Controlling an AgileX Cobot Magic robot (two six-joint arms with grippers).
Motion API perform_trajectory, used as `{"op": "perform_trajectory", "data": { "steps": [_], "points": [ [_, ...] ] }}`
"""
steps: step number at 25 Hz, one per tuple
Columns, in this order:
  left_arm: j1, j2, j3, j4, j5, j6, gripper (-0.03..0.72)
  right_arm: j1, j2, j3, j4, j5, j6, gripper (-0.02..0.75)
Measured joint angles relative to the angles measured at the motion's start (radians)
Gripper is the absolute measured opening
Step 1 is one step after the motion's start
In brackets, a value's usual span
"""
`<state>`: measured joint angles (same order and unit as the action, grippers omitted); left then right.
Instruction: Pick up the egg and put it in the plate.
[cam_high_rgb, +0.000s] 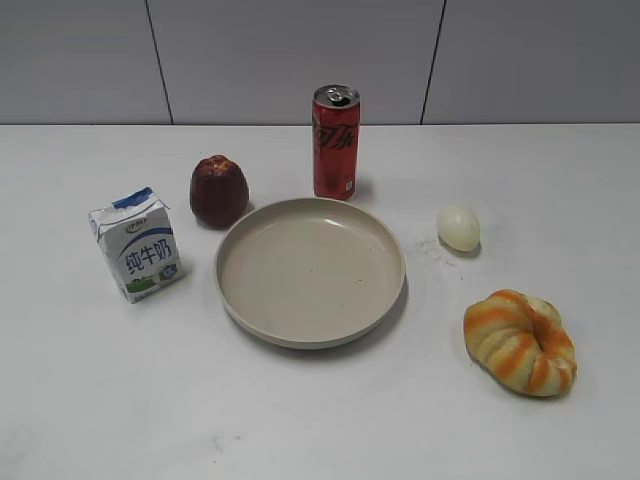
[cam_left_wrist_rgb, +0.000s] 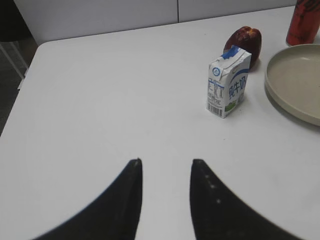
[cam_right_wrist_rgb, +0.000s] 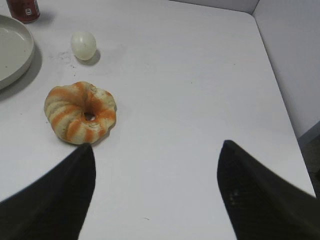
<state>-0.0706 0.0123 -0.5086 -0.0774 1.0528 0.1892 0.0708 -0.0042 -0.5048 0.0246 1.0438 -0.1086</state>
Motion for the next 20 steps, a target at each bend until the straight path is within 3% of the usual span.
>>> {"op": "perform_trajectory", "data": {
  "steps": [15,20],
  "points": [
    [0.000,0.000,0.000,0.000,0.000,0.000,0.239,0.000,0.006,-0.004,0.006,-0.012,0.013,0.592],
    [0.000,0.000,0.000,0.000,0.000,0.000,0.239,0.000,0.119,-0.023,0.016,-0.166,0.022,0.665]
  ]
}}
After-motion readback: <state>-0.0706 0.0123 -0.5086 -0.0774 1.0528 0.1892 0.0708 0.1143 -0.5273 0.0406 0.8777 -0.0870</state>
